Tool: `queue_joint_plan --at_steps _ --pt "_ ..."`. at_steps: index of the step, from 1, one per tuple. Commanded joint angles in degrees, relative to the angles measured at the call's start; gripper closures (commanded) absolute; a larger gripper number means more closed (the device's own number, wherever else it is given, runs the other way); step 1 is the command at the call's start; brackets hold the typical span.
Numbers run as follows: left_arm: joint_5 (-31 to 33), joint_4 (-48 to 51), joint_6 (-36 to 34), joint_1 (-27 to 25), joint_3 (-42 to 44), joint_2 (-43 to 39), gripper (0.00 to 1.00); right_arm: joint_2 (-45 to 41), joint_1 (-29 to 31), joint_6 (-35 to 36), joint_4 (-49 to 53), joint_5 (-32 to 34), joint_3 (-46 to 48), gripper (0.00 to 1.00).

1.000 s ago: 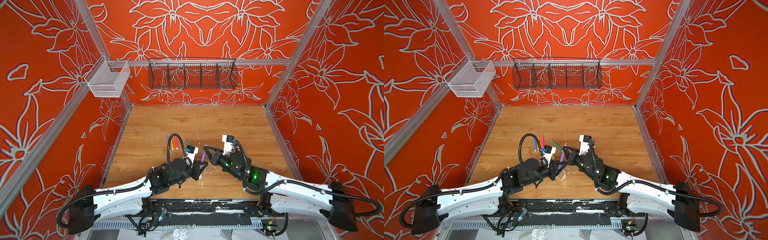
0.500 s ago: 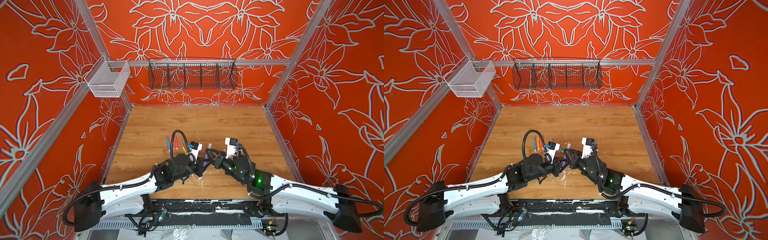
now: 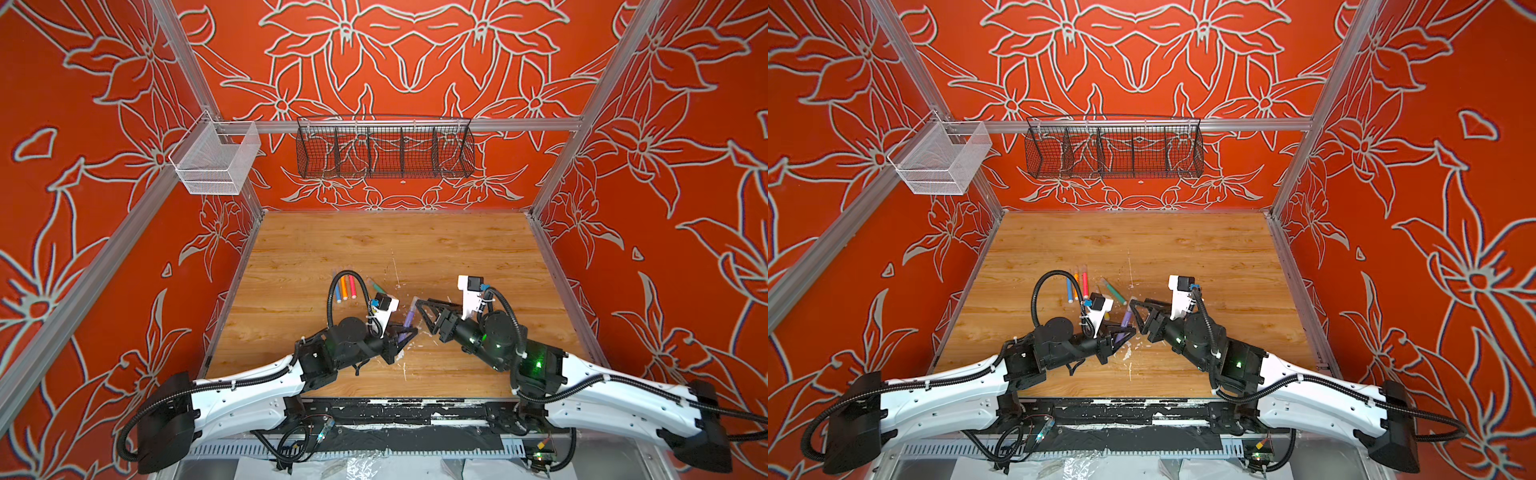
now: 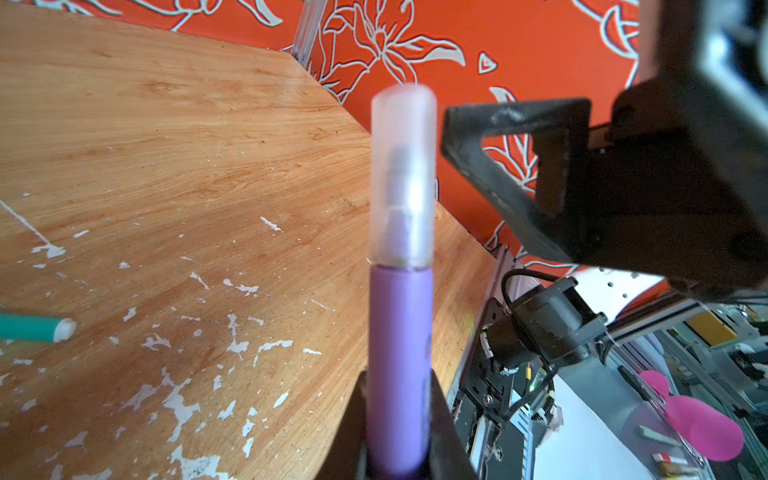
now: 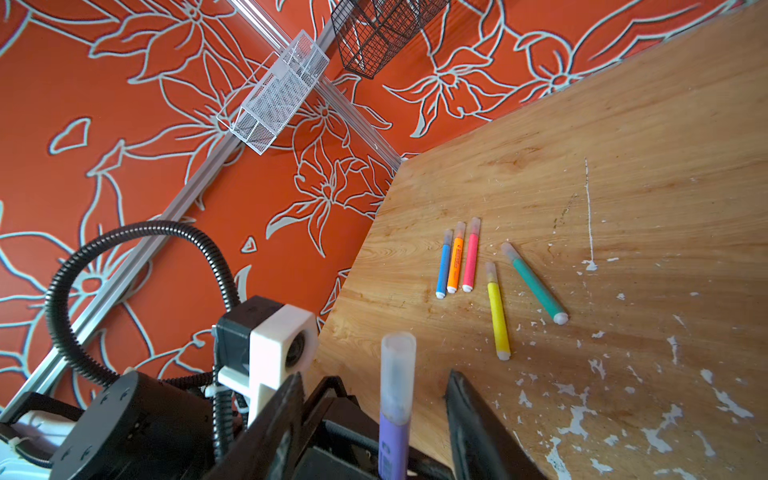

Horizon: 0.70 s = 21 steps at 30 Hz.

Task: Insert the pens into the pen caps
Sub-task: 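Press the white cap down onto the purple marker tip with the right gripper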

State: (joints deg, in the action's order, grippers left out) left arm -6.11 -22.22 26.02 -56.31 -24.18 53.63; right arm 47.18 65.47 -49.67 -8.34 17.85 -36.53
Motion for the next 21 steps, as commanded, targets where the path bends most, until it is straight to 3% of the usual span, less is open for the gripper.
queue_joint_plan --at_steps 1,5,13,21 --pt "-2.52 -2.67 -3.23 -0.20 1.27 -2.47 1.00 1.84 -0.33 1.17 2.18 1.24 -3.20 0.46" --pt "-2.70 -2.34 -4.16 -0.20 2.69 -4.98 1.00 4.45 -0.86 1.35 2.19 0.25 -5.29 0.50" --pt "-2.76 -1.69 -4.28 -0.29 3.19 -5.93 1.00 9.70 -1.14 1.26 0.92 -2.87 -8.42 0.69" --pt "-0.22 -0.71 -3.53 -0.29 1.88 -5.20 1.00 11.44 -1.06 1.28 1.30 -4.52 -8.62 1.00"
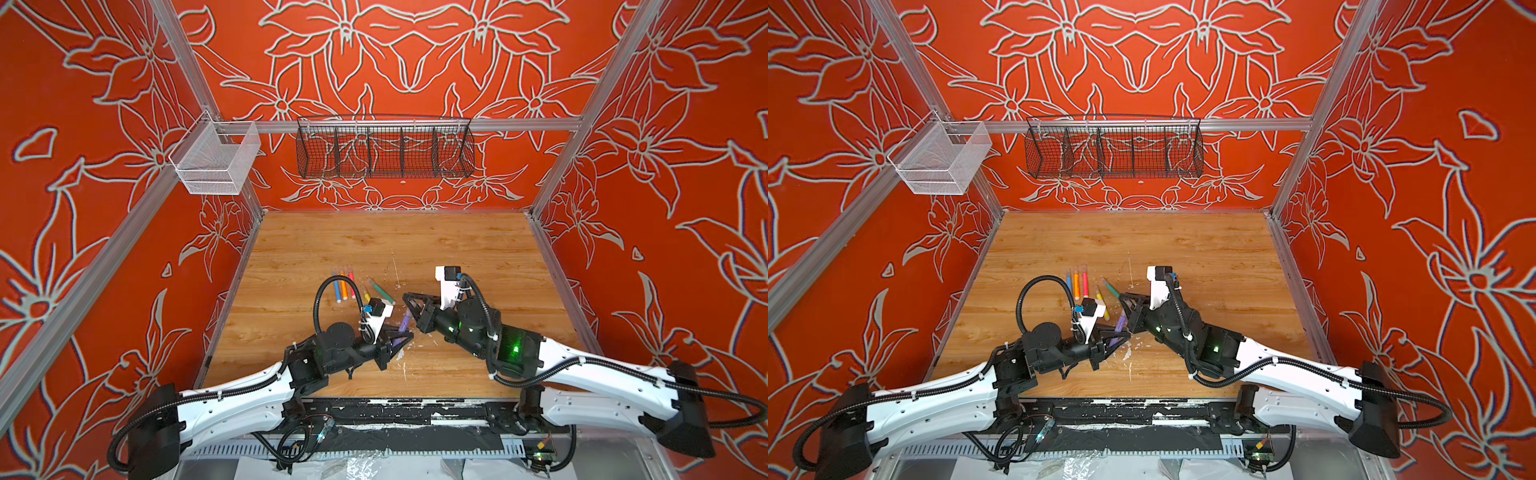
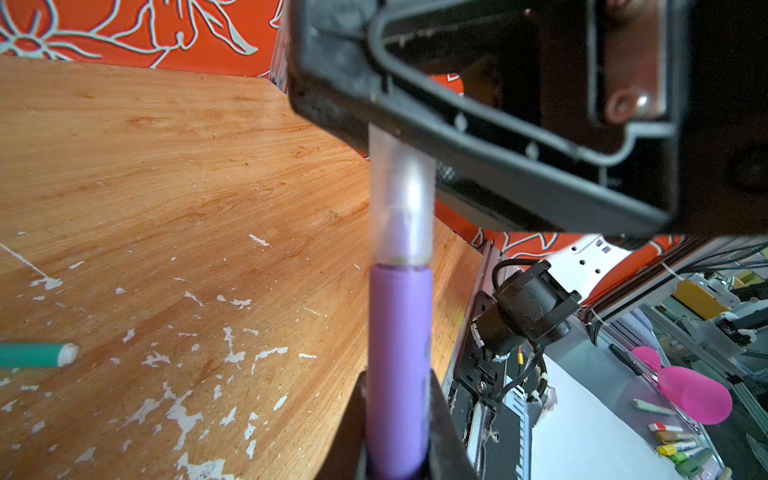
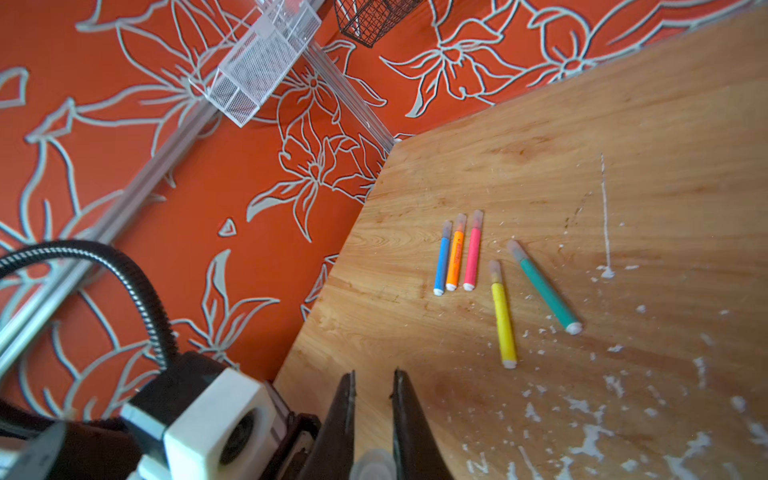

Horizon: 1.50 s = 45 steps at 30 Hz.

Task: Insert the pens into the pen caps
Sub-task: 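Press the white cap down onto the purple marker tip with the right gripper, then open the right gripper off the cap and withdraw it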

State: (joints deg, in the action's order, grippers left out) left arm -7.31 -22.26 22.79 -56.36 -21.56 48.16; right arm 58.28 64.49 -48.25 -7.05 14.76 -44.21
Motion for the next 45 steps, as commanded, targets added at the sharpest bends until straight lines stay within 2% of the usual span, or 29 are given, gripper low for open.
queue_joint_plan --at_steps 1,5,13,19,22,30,40,41,45 --pt "1.75 -0.08 -0.12 -0.24 -1.37 0.35 1.00 0.34 0.01 -0.07 -0.11 -1.75 -0.57 1.00" --pt "3.94 1.39 1.47 1.19 -4.42 1.50 1.00 -0.10 0.52 -0.43 -1.94 -3.22 2.56 1.00" --pt "-7.38 -6.30 8.54 12.25 -9.69 7.84 1.00 -1.02 3.99 2.63 -7.31 -3.34 7.16 1.00" --pt "-8.14 -8.53 8.41 15.61 -14.04 12.43 1.00 -1.74 6.79 2.61 -13.17 -2.28 10.78 1.00" --pt "-5.46 -6.87 5.10 15.93 -16.90 13.10 1.00 -1.79 7.60 1.16 -15.91 -2.83 12.32 1.00" --pt "7.07 -3.50 -2.76 15.85 -21.39 11.99 1.00 2.06 10.30 -3.47 -22.73 -4.30 13.28 1.00" --pt "13.71 -2.68 -4.96 15.92 -21.98 10.90 1.00 5.92 10.58 -5.91 -24.56 -6.94 10.84 1.00" --pt "13.05 -2.10 -4.10 16.08 -22.18 10.99 1.00 6.31 10.59 -5.83 -25.24 -7.31 10.92 1.00" --pt "-0.42 -2.66 3.32 20.59 -23.49 12.19 1.00 7.64 10.58 -2.56 -29.25 -9.18 11.55 1.00"
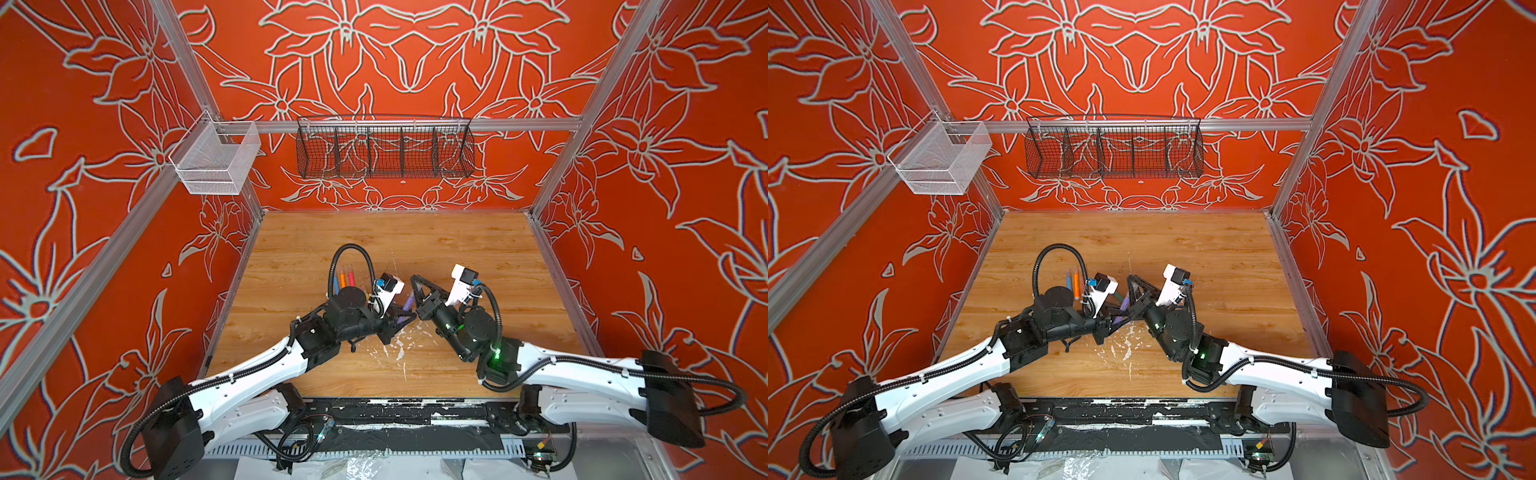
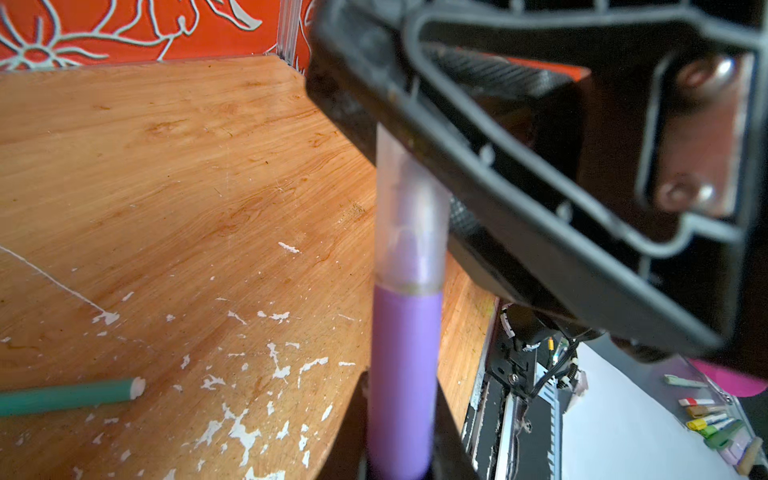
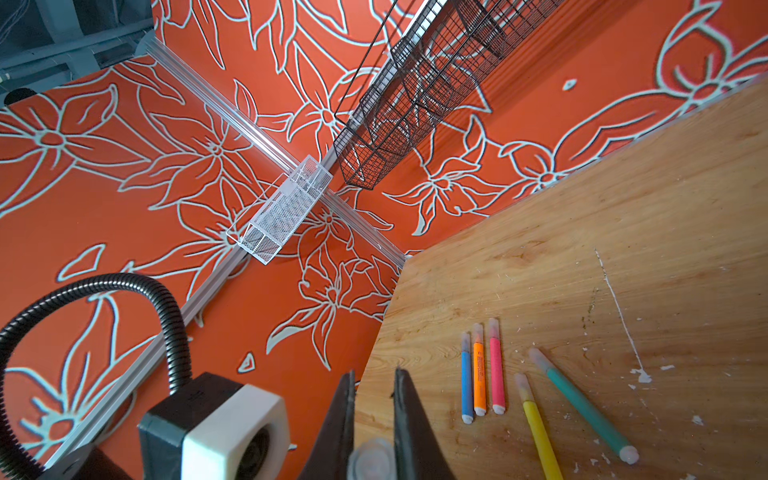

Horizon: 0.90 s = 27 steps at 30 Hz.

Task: Insert the pens into the pen caps
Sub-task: 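Open the right gripper off the cap and withdraw it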

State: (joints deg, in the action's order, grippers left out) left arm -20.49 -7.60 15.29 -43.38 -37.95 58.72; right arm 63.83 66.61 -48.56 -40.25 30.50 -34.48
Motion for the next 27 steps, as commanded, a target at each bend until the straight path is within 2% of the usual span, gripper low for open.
queue_joint_plan --at_steps 1,4,9,13,15,18,20,23,27 --pt "10.79 -17.76 12.17 8.45 -7.42 1.83 1.00 2.32 8.46 -1.62 1.69 -25.68 2.60 1.00" --pt "8.02 -18.16 12.56 9.83 -8.16 1.40 1.00 3.51 8.80 -0.28 -2.97 -28.38 3.61 1.00" --pt "9.30 -16.22 10.02 10.17 -9.64 0.67 1.00 5.05 9.90 1.04 -4.26 -29.58 3.49 1.00" --pt "16.16 -14.24 7.31 10.15 -9.99 -0.49 1.00 5.92 12.40 1.25 -3.17 -25.83 3.17 1.00" --pt "21.39 -13.94 6.05 10.15 -9.57 -1.34 1.00 6.77 13.83 -1.20 -3.59 -21.52 4.36 1.00" --pt "24.77 -14.25 5.24 10.15 -8.67 -1.68 1.00 8.18 14.02 -4.00 -4.29 -18.01 5.43 1.00" --pt "23.86 -13.63 4.92 10.15 -8.21 -1.72 1.00 7.70 13.21 -4.24 -0.99 -17.44 4.57 1.00" --pt "20.95 -11.37 5.62 10.06 -6.16 -3.78 1.00 4.73 9.95 -3.90 9.17 -17.31 1.89 1.00" --pt "18.35 -10.07 9.97 9.74 1.30 -4.88 1.00 -1.40 -0.16 -2.87 25.28 -20.98 -2.08 0.53"
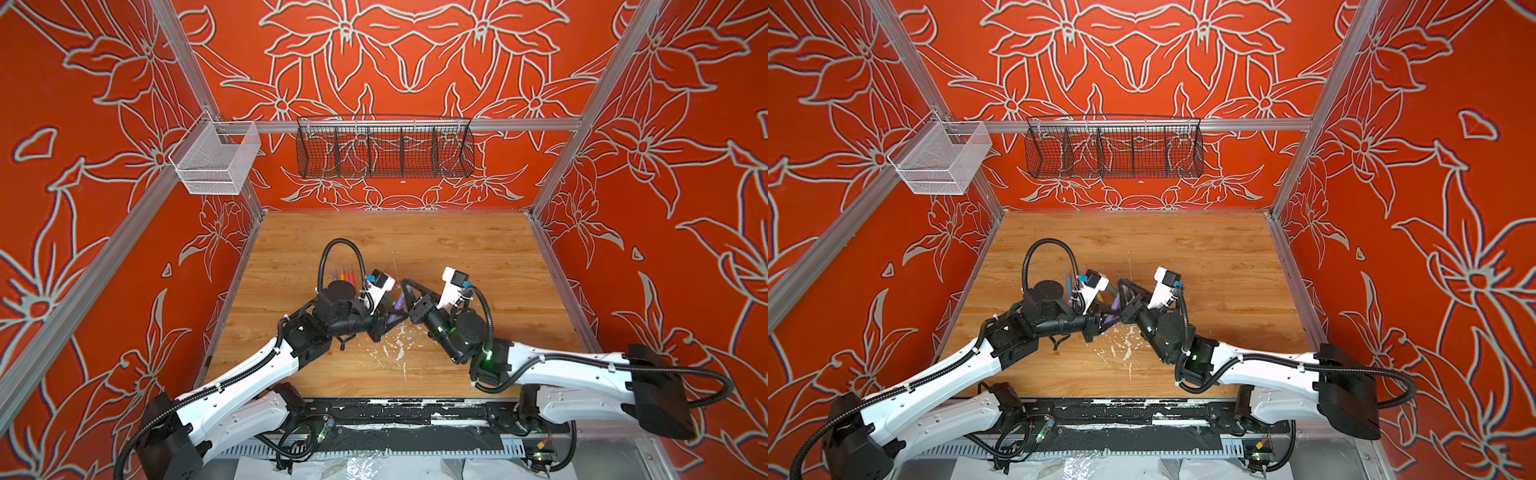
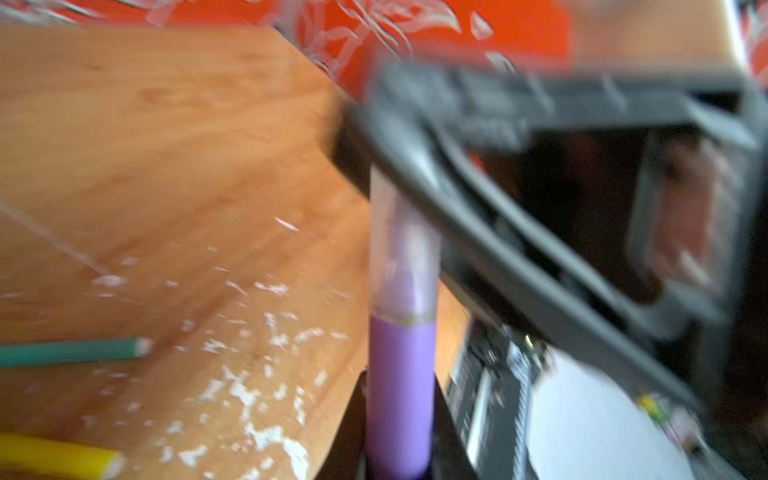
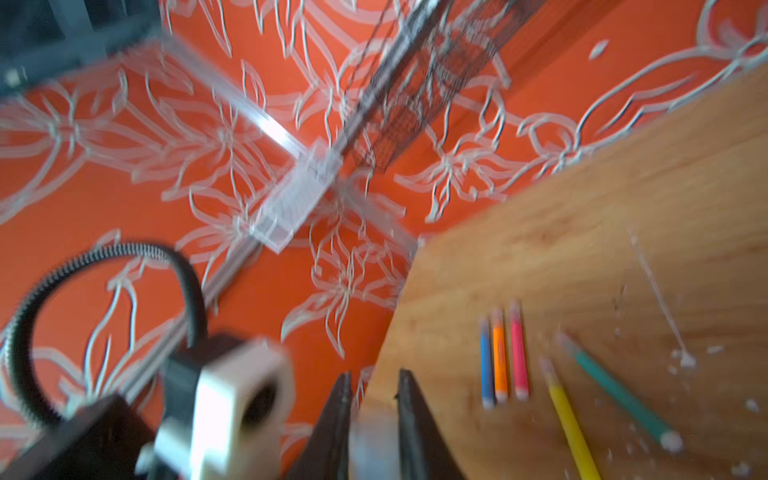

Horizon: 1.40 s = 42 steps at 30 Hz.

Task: Insert the pens into the pen caps
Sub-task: 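Open the right gripper off the cap and withdraw it, then lay the capped purple marker down with left gripper while right draws back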

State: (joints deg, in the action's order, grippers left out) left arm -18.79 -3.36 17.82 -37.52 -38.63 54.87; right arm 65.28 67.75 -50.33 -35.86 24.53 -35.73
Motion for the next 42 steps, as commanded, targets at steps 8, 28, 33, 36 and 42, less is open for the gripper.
queue_joint_plan --at_steps 8,28,33,36,42 --pt "23.67 -13.68 21.99 0.37 17.80 -0.62 1.00 -13.73 -10.19 6.67 48.19 -1.29 -7.74 0.03" --pt "29.33 -6.51 28.47 -0.71 8.29 25.31 1.00 -6.79 -20.29 14.71 68.86 13.61 -20.51 0.02" --pt "33.08 -0.95 28.34 -0.74 6.97 24.68 1.00 -7.32 -27.14 18.54 65.81 13.83 -19.70 0.02" --pt "36.71 -0.25 28.65 -0.71 9.48 22.13 1.00 -9.22 -30.64 21.29 63.80 15.23 -17.18 0.02" --pt "38.26 -0.19 27.50 -0.71 10.67 22.11 1.00 -13.22 -35.03 29.41 55.61 25.38 -7.52 0.02"
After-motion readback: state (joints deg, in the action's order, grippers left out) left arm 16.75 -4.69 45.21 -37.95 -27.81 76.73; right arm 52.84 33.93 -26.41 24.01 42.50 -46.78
